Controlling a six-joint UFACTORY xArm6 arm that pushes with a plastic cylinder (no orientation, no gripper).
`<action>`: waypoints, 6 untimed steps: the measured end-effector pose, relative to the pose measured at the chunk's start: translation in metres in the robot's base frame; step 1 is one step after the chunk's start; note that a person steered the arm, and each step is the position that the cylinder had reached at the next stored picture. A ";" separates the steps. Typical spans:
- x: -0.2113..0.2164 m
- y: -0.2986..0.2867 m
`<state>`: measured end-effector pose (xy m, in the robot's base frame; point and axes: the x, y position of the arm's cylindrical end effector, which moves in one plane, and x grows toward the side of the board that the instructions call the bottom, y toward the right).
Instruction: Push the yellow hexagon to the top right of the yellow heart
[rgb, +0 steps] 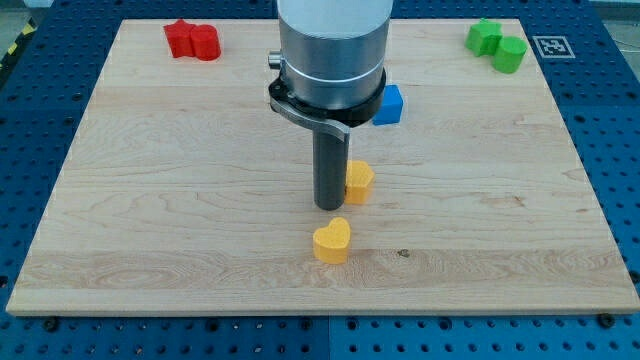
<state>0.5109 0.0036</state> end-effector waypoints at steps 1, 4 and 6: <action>-0.001 -0.008; -0.054 -0.013; -0.031 0.034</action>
